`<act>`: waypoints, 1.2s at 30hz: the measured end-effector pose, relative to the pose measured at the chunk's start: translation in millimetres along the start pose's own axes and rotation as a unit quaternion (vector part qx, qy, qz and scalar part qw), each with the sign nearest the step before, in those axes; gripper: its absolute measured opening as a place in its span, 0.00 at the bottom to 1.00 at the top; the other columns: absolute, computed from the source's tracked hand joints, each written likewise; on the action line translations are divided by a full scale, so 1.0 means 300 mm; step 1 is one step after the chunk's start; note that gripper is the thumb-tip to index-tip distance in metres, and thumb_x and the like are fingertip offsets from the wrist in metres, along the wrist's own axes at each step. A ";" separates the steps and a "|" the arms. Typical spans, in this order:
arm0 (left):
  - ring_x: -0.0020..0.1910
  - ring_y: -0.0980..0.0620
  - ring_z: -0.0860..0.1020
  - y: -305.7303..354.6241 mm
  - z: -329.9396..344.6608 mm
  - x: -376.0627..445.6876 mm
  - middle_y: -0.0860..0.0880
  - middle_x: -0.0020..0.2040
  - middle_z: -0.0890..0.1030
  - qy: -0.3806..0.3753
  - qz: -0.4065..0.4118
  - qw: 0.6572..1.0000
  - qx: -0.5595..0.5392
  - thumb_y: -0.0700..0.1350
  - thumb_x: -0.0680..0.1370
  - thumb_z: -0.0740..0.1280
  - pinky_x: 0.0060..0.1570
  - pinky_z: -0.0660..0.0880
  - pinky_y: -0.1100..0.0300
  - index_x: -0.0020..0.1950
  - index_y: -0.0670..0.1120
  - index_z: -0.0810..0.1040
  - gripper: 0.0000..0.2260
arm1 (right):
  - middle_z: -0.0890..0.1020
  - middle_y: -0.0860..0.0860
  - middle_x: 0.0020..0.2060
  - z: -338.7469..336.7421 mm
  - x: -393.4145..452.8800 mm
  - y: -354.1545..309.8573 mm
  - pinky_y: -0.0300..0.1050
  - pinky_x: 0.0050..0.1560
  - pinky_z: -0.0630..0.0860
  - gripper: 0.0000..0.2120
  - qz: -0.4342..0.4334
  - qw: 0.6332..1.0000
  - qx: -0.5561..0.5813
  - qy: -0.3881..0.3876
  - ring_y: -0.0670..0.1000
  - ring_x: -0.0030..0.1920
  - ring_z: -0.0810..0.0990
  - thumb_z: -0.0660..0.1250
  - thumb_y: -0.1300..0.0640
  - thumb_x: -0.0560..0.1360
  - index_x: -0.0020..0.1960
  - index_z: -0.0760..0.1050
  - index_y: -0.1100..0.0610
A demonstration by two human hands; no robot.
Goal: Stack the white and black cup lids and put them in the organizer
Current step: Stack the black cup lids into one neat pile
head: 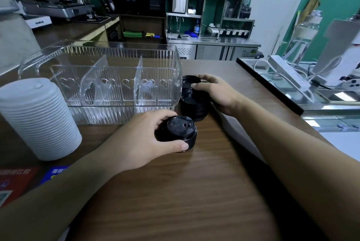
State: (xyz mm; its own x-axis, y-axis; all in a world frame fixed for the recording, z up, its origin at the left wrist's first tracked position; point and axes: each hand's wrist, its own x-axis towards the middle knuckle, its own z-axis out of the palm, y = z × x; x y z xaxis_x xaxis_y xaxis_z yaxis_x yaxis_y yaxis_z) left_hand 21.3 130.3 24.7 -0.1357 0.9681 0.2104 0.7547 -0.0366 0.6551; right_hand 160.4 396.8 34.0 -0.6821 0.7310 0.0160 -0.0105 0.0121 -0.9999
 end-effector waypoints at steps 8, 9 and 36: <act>0.62 0.74 0.81 -0.008 -0.045 -0.006 0.76 0.61 0.82 -0.019 -0.002 0.999 0.033 0.63 0.73 0.85 0.66 0.75 0.71 0.67 0.64 0.82 0.25 | 0.88 0.60 0.61 0.020 -0.173 0.013 0.53 0.64 0.84 0.14 -0.013 0.999 0.029 -0.017 0.58 0.57 0.88 0.71 0.67 0.83 0.68 0.81 0.60; 0.61 0.74 0.81 -0.008 -0.050 -0.006 0.77 0.61 0.82 -0.022 -0.005 0.999 0.040 0.61 0.73 0.85 0.64 0.75 0.72 0.66 0.64 0.82 0.24 | 0.89 0.59 0.60 0.019 -0.183 0.016 0.53 0.63 0.83 0.14 -0.015 0.999 0.031 -0.017 0.57 0.56 0.89 0.71 0.66 0.83 0.67 0.82 0.59; 0.64 0.76 0.77 0.000 -0.068 -0.012 0.70 0.62 0.82 -0.002 -0.034 0.995 0.094 0.66 0.73 0.83 0.64 0.75 0.73 0.66 0.64 0.79 0.26 | 0.82 0.41 0.50 -0.025 -0.459 -0.076 0.40 0.65 0.61 0.08 -0.313 0.799 -0.511 -0.056 0.48 0.56 0.74 0.79 0.42 0.77 0.50 0.89 0.45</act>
State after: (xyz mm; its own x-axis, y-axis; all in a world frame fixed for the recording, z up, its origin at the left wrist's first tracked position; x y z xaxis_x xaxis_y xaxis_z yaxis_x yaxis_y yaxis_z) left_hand 8.8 121.8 38.7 -0.1882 0.9679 0.1665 0.8506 0.0759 0.5204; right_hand 260.2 301.0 54.7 -0.8388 0.2993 0.4549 0.1884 0.9433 -0.2733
